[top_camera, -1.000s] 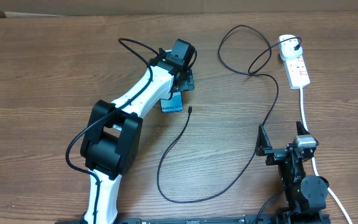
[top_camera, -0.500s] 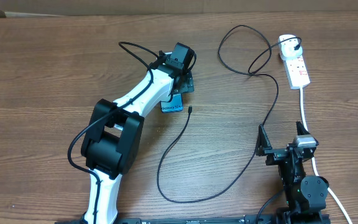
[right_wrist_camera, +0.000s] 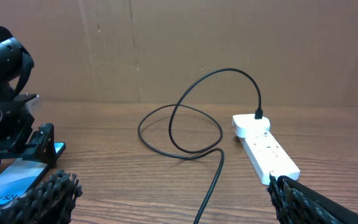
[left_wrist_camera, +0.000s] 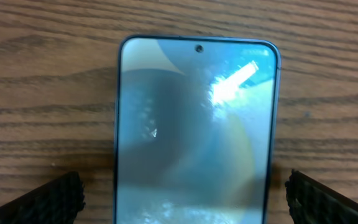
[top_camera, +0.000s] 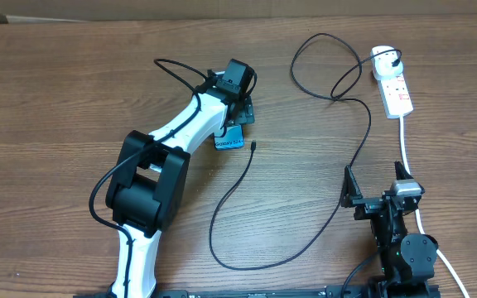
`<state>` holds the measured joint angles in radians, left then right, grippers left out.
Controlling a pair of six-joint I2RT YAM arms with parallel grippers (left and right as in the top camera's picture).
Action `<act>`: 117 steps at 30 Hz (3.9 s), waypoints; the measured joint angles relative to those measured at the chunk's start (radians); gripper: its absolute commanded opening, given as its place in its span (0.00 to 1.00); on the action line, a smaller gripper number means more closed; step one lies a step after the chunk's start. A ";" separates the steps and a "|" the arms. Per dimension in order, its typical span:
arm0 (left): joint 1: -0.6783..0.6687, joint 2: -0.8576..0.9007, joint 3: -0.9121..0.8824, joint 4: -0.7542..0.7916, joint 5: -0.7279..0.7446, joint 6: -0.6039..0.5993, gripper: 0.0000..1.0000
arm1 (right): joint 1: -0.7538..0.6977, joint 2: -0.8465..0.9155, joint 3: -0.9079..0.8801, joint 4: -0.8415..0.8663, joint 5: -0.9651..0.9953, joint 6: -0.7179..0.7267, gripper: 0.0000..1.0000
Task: Plug charger to phone and switch on socket
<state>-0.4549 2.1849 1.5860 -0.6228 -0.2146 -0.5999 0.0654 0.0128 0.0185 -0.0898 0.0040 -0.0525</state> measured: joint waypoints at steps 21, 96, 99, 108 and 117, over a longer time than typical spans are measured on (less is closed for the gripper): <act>0.001 0.017 -0.006 0.037 0.016 0.000 1.00 | 0.000 0.000 0.000 0.000 0.000 0.000 1.00; 0.004 0.017 0.000 0.027 0.058 0.001 0.91 | 0.000 0.000 0.000 0.000 0.000 0.001 1.00; 0.004 0.017 0.000 0.026 0.058 0.001 0.90 | 0.000 0.000 0.000 0.000 0.000 0.000 1.00; 0.004 0.017 0.000 0.019 0.053 0.001 0.84 | 0.000 0.000 0.000 0.000 0.000 0.000 1.00; 0.004 0.017 0.000 0.017 0.050 0.000 0.80 | 0.000 0.000 0.000 0.000 0.000 0.000 1.00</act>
<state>-0.4507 2.2017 1.5856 -0.6060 -0.1646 -0.5995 0.0654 0.0128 0.0185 -0.0895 0.0036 -0.0525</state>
